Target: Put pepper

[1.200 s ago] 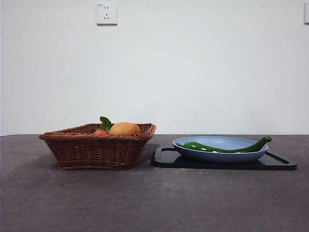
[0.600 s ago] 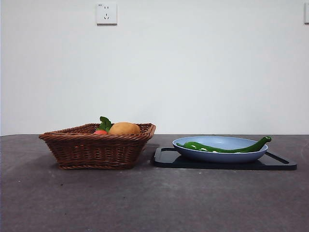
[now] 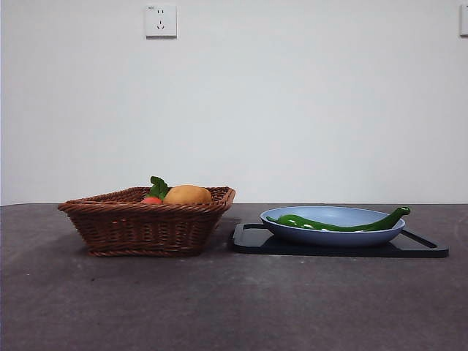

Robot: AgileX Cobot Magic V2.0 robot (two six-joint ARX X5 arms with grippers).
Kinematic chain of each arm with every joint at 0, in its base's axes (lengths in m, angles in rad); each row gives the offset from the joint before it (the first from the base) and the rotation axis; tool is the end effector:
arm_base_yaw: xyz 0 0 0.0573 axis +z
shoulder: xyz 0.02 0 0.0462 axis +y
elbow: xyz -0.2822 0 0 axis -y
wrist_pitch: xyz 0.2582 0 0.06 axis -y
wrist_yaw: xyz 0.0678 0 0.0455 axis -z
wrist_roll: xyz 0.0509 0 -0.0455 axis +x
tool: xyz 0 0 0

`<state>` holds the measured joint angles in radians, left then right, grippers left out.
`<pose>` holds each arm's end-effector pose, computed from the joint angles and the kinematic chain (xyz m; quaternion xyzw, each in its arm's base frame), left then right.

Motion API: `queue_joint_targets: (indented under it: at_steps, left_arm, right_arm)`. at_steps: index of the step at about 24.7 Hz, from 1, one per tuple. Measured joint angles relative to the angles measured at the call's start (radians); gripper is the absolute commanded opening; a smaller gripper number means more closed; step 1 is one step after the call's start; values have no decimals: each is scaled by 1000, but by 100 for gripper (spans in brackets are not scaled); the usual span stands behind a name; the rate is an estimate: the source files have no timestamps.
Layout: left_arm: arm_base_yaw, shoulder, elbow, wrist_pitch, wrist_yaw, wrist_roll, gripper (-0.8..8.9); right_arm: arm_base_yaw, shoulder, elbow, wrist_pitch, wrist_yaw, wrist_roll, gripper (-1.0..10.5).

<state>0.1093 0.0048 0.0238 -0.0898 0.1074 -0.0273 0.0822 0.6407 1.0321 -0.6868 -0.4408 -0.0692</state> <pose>0.1128 0.0069 0.1614 -0.0175 0.0352 0.0014 0.9992 0.1163 0.0314 0.3930 -0.0068 0.1359 0.2606 0.9558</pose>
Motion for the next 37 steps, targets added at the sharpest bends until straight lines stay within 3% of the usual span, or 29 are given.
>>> queue_joint_targets:
  at_steps: [5, 10, 14, 23, 37]
  left_arm:
    - [0, 0, 0, 0, 0, 0, 8]
    - [0, 0, 0, 0, 0, 0, 8]
    - [0, 0, 0, 0, 0, 0, 8]
    - [0, 0, 0, 0, 0, 0, 8]
    - [0, 0, 0, 0, 0, 0, 8]
  right_arm:
    - [-50, -290, -467, 426, 117, 26, 11]
    - [-65, -458, -745, 581, 188, 92, 11]
    - [-67, -549, -885, 596, 208, 131, 11]
    - [-68, -636, -1002, 575, 209, 163, 11]
    - [-68, -637, -1012, 519, 209, 179, 11]
